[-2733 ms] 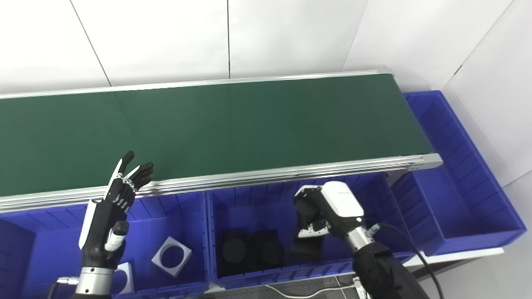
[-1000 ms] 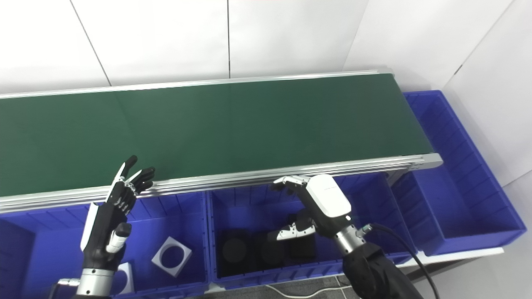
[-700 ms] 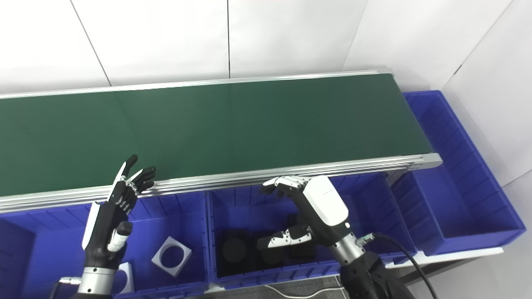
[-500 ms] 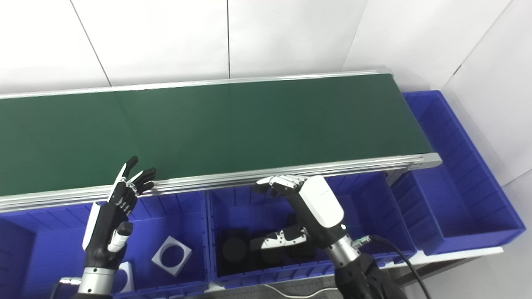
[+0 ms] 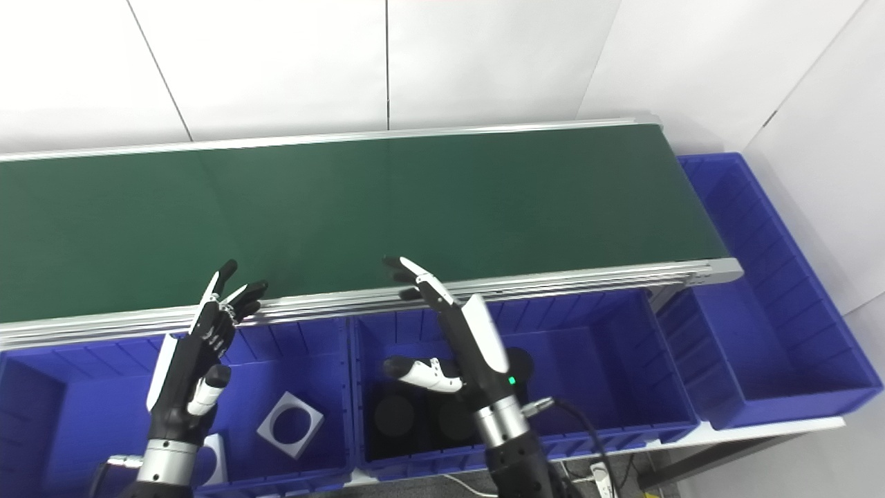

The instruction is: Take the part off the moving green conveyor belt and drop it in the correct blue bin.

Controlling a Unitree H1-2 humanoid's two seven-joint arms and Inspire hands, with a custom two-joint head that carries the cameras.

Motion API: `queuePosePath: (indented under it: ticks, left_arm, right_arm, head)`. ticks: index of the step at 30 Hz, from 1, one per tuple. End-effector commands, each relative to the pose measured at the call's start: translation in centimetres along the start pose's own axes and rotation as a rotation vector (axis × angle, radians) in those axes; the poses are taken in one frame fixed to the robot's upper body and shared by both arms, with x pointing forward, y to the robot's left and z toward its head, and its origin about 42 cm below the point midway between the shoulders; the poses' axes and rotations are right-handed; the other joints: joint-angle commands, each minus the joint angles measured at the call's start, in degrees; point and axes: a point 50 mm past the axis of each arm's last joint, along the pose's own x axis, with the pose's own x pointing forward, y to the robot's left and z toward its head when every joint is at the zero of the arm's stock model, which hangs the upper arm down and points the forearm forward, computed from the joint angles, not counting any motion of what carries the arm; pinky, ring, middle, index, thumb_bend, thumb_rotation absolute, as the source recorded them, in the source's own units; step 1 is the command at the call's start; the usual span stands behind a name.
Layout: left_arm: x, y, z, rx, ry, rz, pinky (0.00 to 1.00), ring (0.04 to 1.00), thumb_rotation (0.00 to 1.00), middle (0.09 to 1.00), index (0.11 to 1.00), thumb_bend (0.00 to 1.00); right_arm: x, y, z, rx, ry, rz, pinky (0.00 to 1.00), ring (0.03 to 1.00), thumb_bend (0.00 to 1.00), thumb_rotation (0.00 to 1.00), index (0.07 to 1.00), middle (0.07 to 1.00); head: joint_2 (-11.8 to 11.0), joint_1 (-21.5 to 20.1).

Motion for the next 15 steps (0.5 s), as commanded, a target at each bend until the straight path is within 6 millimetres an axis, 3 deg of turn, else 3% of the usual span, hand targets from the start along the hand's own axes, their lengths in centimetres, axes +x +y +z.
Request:
queuePosePath:
  ticks: [1,6,15]
  left_arm:
    - [0.0,-0.2,0.5,-0.002,-0.052,-0.021,0.87,0.862,0.87,0.84,0.969,0.97]
    - [-0.6,-0.6,0.2,-0.038,-0.035,-0.021,0.9,0.906,0.82,0.878,0.95,0.99]
    - [-1.7,-0.5,0.1,0.014,-0.019,-0.036,0.92,0.945,0.82,0.945,0.928,0.97]
  right_arm:
    - [0.1,-0.2,0.1,0.048,-0.004,0.009,1.0,1.0,1.0,1.0,0.997,0.999]
    - [-0.6,-0.2,-1.3,0.04,0.016,-0.014,1.0,1.0,1.0,1.0,1.0,1.0]
    - [-1.1,0.8,-2.7,0.065,0.044,-0.015,1.0,1.0,1.0,0.99,0.999,1.0]
  head:
    - [-0.18,0.68]
    - [-0.92,2.29]
    - [-1.42,3.09]
